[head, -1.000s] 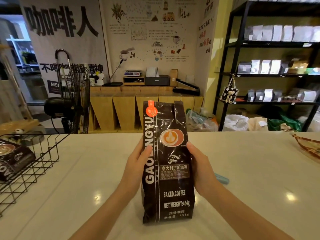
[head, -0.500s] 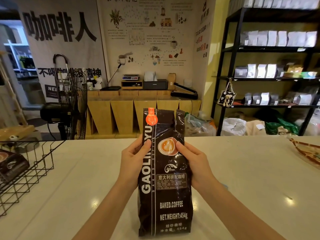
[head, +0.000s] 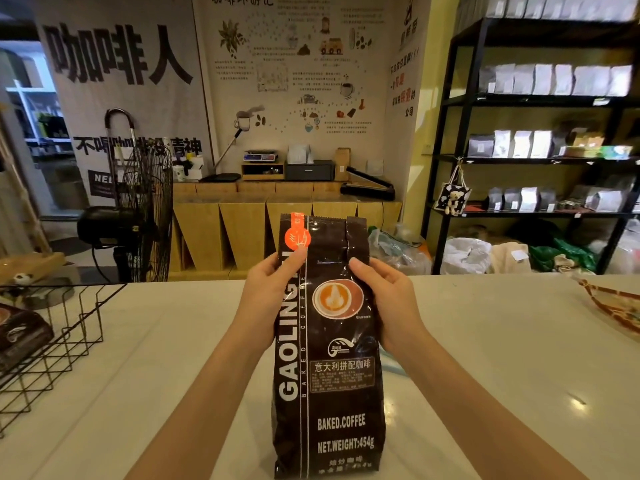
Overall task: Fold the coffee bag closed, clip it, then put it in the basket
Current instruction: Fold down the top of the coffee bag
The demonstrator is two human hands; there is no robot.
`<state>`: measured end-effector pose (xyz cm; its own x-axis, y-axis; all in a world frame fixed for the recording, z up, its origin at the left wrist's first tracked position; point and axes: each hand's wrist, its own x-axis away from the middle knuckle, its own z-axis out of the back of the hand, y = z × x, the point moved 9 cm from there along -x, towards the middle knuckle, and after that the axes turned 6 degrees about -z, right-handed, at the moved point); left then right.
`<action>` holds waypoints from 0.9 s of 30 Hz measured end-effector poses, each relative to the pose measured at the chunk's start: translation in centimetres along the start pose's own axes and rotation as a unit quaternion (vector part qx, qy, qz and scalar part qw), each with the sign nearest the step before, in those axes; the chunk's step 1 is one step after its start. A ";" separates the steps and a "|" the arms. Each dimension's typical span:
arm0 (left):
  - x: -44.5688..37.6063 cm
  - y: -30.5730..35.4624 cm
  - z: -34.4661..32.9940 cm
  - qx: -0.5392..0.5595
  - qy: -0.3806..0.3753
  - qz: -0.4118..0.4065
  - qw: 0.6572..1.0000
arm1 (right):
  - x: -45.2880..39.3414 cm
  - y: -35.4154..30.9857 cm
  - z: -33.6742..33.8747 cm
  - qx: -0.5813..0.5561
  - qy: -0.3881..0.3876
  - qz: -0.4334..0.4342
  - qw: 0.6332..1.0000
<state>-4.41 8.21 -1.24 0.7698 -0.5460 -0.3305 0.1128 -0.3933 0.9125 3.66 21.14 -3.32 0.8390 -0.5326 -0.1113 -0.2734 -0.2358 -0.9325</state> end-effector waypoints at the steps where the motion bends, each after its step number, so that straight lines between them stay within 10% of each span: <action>1: -0.2 0.1 0.0 -0.010 0.003 -0.001 1.000 | 0.0 -0.1 0.0 -0.001 0.001 0.004 1.000; 10: 0.0 0.7 -0.3 0.013 0.002 -0.007 1.000 | 0.2 -0.7 -0.6 -0.033 -0.022 -0.022 0.999; 18: 0.2 3.4 -0.9 -0.027 -0.031 -0.116 0.992 | 1.8 -5.2 -1.4 0.104 -0.017 0.201 0.974; 27: 0.4 4.0 -1.0 -0.219 -0.126 -0.091 0.963 | 1.5 -5.9 -2.4 0.197 -0.140 0.127 0.962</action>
<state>-2.99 7.15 2.56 0.5418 -0.6815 -0.4919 0.5275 -0.1799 0.8303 5.45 19.77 2.88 0.8774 -0.2791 -0.3903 -0.3338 0.2293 -0.9143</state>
